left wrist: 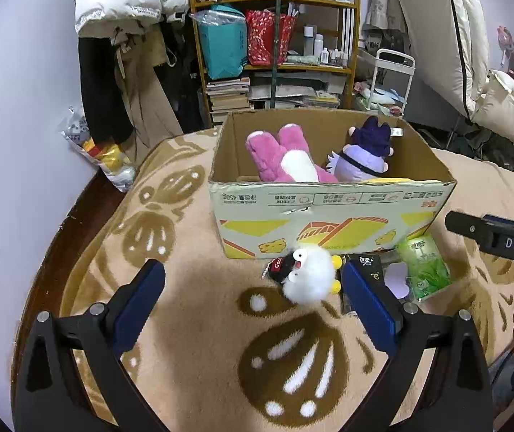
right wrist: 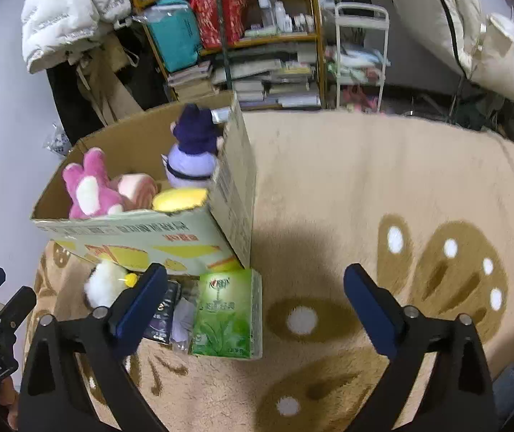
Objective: Organize soft objects
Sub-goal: 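Withdraw both grippers from the box, then move the left gripper to the white penguin plush while the right approaches the green tissue pack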
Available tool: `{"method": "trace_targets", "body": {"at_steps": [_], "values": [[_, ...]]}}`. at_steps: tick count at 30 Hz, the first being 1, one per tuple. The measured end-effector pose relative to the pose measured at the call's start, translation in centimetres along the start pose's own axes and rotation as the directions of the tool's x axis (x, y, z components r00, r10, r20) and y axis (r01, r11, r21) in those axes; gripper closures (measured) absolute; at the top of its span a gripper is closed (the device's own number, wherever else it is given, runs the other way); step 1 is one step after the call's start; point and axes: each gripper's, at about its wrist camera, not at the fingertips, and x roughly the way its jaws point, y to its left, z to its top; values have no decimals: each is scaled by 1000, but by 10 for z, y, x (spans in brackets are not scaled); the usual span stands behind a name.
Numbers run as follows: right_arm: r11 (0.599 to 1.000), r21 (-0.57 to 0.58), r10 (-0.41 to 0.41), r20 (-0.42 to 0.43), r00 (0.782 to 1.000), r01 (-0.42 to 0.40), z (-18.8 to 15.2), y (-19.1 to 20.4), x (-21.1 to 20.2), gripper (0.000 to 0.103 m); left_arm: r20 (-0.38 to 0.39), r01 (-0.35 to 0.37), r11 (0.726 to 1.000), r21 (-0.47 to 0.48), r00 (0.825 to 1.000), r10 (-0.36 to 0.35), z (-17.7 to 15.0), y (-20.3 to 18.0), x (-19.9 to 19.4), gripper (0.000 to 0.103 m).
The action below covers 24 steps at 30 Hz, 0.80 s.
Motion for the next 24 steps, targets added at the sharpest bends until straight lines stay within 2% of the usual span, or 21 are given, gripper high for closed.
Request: {"method": "trace_targets", "body": {"at_steps": [4,8,17,24], "values": [[1000,-2,-20,-30,999,20,-1,-1,11,3,-26,8,1000,5,1000,-8,0,-4,17,5],[999,-17,-39,-69,997,38,-2,0,23,12,-40,12,1000,16,999,-12,2,-10,30,5],[997,-44,-67,-139,988,62,-5,3,42,13,-58,-2,997,83,998,6,2,-27,57,5],[993,-84,-101,-171,980,88,-5,8,51,13,-85,21,994,109,996,-12,-5,-37,77,5]]}}
